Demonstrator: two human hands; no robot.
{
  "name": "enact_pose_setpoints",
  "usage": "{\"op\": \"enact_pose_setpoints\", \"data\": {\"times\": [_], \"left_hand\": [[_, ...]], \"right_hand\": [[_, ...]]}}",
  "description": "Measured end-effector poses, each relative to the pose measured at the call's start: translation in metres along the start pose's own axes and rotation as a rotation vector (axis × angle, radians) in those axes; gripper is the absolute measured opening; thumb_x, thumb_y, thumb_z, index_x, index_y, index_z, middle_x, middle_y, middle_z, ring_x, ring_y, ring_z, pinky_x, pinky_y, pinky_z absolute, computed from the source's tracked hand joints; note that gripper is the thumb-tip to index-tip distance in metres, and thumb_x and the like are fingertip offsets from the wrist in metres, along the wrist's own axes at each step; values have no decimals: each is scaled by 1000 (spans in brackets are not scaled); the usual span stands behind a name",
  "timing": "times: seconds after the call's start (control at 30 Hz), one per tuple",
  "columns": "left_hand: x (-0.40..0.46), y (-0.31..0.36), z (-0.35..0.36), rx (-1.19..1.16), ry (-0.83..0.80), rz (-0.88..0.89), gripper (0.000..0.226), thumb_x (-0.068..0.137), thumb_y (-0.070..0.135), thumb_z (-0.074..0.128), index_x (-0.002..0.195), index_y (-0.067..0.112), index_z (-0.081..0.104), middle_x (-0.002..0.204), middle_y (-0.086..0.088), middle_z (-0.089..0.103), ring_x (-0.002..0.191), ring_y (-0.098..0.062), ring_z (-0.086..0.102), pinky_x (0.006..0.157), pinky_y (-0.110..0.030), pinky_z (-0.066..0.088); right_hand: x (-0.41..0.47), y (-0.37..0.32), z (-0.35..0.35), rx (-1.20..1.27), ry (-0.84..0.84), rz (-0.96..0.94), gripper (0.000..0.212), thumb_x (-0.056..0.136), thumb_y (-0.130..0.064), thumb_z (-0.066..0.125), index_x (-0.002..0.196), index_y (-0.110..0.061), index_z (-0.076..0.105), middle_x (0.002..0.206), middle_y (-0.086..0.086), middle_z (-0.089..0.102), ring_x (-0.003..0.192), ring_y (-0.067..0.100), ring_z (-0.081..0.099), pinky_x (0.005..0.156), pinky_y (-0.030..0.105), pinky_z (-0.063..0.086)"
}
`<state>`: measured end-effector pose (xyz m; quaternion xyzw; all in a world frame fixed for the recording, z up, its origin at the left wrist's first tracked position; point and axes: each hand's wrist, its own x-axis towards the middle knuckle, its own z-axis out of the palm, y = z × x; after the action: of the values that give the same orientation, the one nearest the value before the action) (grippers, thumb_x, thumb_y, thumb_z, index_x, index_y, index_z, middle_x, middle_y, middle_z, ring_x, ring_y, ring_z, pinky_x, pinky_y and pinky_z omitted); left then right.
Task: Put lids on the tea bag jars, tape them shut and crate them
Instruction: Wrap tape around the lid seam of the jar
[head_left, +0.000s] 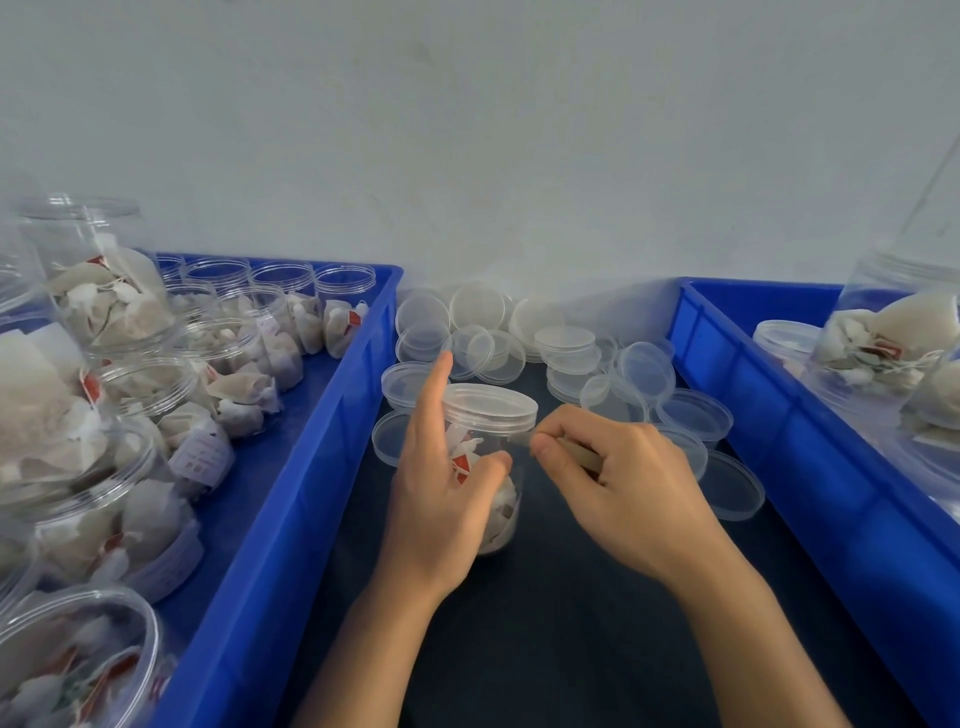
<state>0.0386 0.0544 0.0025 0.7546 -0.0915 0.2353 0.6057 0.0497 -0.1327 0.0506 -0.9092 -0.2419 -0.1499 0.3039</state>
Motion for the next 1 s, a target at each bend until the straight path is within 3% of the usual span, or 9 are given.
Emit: {"op": "enact_pose_setpoints", "data": {"times": [0.17, 0.33, 0.57, 0.73, 0.9, 1.0], "left_hand": [[-1, 3, -1, -6, -32, -5, 89, 88, 32, 65, 162, 54, 21, 165, 30, 31, 153, 4, 31, 118, -31, 35], [-1, 5, 0, -14, -34, -7, 88, 87, 48, 66, 162, 54, 22, 165, 35, 29, 152, 8, 30, 116, -28, 35], [1, 6, 2, 30, -12, -13, 88, 88, 62, 69, 161, 57, 20, 164, 37, 28, 153, 8, 29, 123, -44, 39], [1, 6, 3, 68, 14, -11, 88, 86, 69, 69, 159, 61, 20, 161, 40, 31, 150, 12, 31, 121, -40, 42], [0, 6, 4, 90, 21, -6, 81, 90, 68, 67, 158, 58, 24, 162, 30, 38, 149, 3, 38, 118, -43, 46], [0, 4, 3, 106, 36, 3, 77, 91, 67, 63, 158, 57, 26, 161, 30, 39, 147, 5, 40, 116, -36, 47]], "right_hand": [[1, -1, 1, -24, 45, 14, 24, 99, -62, 46, 99, -43, 60, 66, -14, 64, 64, 14, 61, 64, 39, 55], [1, -1, 1, -40, 60, 18, 24, 99, -63, 45, 100, -44, 59, 67, -16, 64, 66, 14, 61, 62, 37, 54], [1, -3, 2, -74, 80, 19, 22, 99, -62, 46, 100, -45, 61, 66, -18, 64, 66, 11, 61, 63, 36, 54], [1, -4, 2, -93, 93, 15, 20, 99, -59, 47, 99, -45, 62, 64, -17, 64, 65, 11, 62, 63, 36, 55], [0, -5, 4, -124, 142, -5, 23, 98, -59, 48, 96, -42, 63, 61, -18, 61, 61, 10, 60, 59, 37, 55], [0, -7, 6, -157, 202, -51, 25, 99, -59, 51, 93, -39, 65, 54, -19, 54, 55, 10, 57, 54, 37, 53]]}}
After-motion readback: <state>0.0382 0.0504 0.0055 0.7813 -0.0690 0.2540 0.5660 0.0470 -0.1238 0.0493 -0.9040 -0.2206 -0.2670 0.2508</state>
